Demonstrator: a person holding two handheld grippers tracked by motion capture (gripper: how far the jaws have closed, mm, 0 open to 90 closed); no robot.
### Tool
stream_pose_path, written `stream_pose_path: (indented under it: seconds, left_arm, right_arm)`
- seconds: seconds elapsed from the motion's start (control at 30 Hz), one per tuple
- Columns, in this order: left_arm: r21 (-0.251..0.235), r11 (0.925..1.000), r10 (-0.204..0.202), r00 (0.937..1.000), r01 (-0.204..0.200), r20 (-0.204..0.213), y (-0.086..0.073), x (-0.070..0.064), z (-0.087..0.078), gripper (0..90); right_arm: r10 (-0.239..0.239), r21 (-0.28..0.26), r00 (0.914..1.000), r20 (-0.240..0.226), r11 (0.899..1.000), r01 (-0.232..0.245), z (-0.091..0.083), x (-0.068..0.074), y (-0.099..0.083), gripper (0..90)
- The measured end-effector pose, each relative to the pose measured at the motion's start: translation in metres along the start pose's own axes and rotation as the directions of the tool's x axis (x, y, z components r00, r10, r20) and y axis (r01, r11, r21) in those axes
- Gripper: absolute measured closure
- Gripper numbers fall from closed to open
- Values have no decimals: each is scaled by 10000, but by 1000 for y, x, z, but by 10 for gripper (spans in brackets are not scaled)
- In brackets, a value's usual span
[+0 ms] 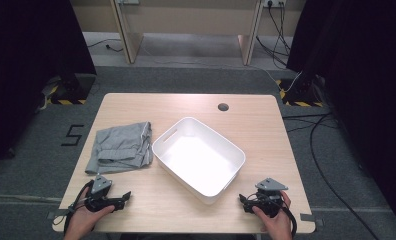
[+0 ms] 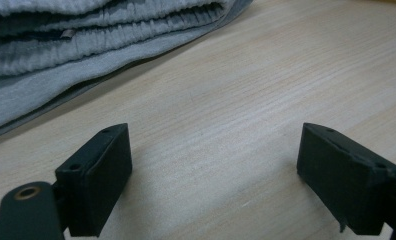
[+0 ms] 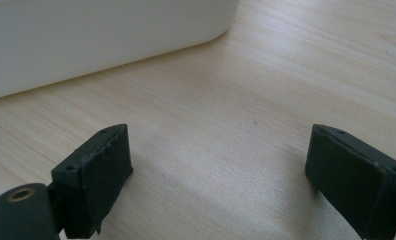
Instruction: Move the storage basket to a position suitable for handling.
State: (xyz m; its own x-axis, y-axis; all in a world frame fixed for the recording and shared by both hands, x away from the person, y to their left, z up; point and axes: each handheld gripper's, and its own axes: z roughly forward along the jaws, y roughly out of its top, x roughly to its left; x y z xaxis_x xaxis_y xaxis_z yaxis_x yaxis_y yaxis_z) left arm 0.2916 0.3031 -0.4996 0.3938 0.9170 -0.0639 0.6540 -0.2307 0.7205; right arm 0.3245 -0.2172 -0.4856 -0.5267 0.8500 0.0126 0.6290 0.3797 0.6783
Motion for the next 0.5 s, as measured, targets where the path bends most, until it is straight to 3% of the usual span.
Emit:
stream_pose_path:
  seconds: [0.23, 0.37, 0.47, 0.5]
  left_arm:
    - [1, 10000, 4, 10000, -4, -2, 0, 0, 0, 138]
    - [0, 10000, -16, 10000, 16, 50, 0, 0, -1, 141]
    - [-27, 9994, -338, 9992, 339, 222, 0, 0, -3, 158]
    - [-284, 9979, -572, 9967, 589, 575, 5, -3, -6, 165]
  right_arm:
    - [-120, -117, 9999, -24, 9999, 120, -2, 3, -1, 178]
    - [49, -188, 9999, -162, 9998, -52, -3, 6, 0, 216]
    - [303, -490, 9993, -225, 9983, -313, -7, 9, 4, 222]
    - [277, -744, 9994, -213, 9968, -292, -12, 10, 8, 224]
